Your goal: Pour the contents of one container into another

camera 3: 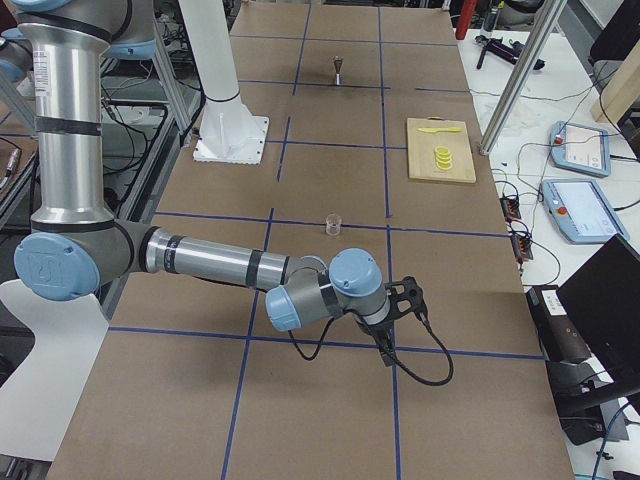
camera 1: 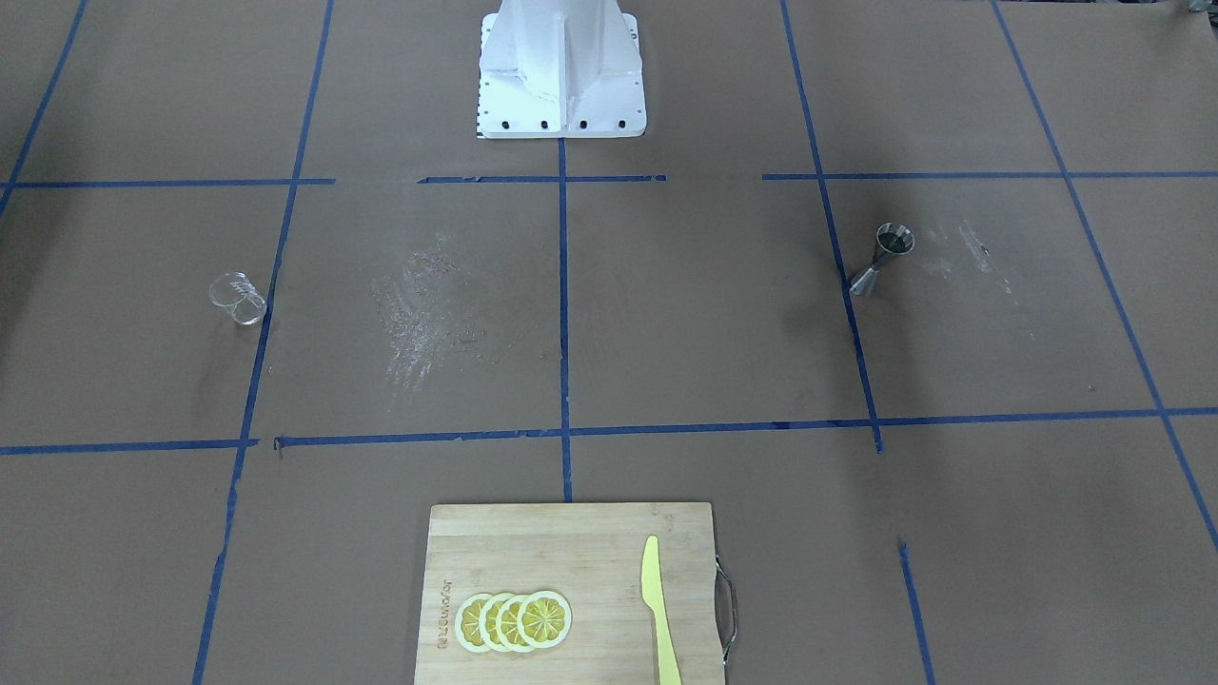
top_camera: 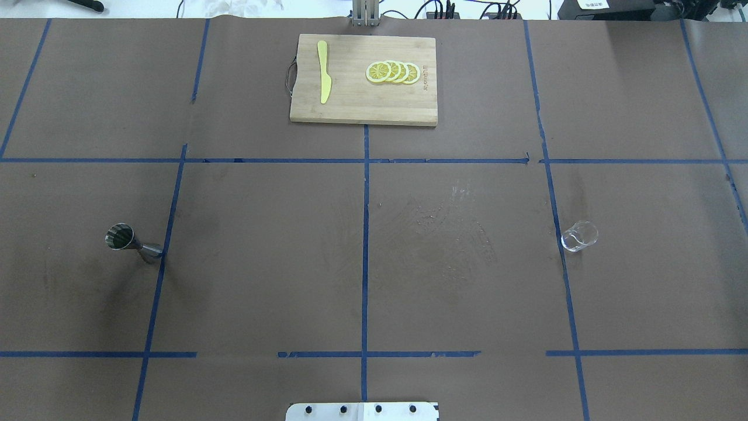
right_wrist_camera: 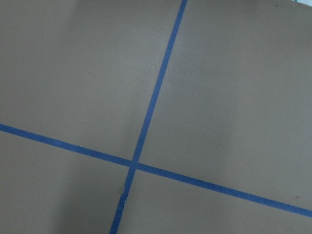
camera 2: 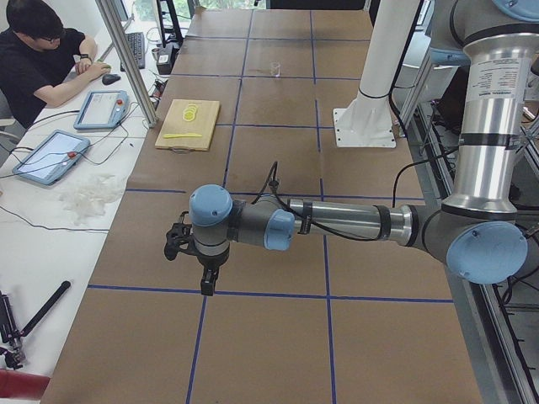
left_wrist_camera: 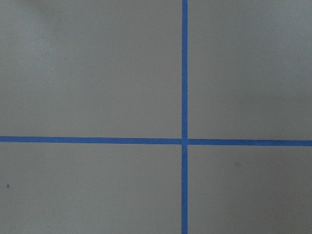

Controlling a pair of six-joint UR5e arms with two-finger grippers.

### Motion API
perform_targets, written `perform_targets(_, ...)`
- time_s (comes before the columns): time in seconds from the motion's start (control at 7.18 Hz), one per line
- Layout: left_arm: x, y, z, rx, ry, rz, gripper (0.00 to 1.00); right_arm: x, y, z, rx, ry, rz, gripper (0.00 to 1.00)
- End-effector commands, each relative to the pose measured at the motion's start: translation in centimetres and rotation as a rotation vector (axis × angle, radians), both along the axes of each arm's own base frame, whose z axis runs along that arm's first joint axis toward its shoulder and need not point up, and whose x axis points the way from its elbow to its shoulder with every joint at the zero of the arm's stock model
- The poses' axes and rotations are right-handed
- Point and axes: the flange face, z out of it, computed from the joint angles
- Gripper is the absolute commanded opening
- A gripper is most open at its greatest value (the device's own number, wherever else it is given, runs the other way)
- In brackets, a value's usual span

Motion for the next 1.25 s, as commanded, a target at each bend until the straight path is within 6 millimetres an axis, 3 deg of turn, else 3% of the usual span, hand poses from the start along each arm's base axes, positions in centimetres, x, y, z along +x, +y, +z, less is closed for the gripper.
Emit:
perform_targets(0.0, -0.1, 3.0, 2.3, -0.010, -0.005, 0.047, 1.00, 1.2, 3.4, 2.9, -0.085, -0.013, 0.023, 1.00)
perform_targets(0.28, 0.0, 5.2, 3.6, -0.039, -0.001, 0.047, 1.00, 1.0, 6.6, 6.5, -0.170, -0.028, 0.023, 1.00)
perform_targets(0.42, 0.1, 5.3, 3.9, -0.044, 0.006, 0.045, 1.00, 0.8, 8.1, 7.8, -0.201, -0.042, 0.023, 1.00)
perform_targets(0.84, 0.1, 5.2, 3.4, -0.040, 0.006, 0.044, 1.00, 0.6, 9.0, 8.3, -0.214, -0.048, 0.017, 1.00)
perform_targets(1.11, 0.1, 6.2, 4.2, -0.061, 0.010, 0.042, 1.00, -0.4, 8.4, 7.1, -0.253, -0.050, -0.009, 1.00)
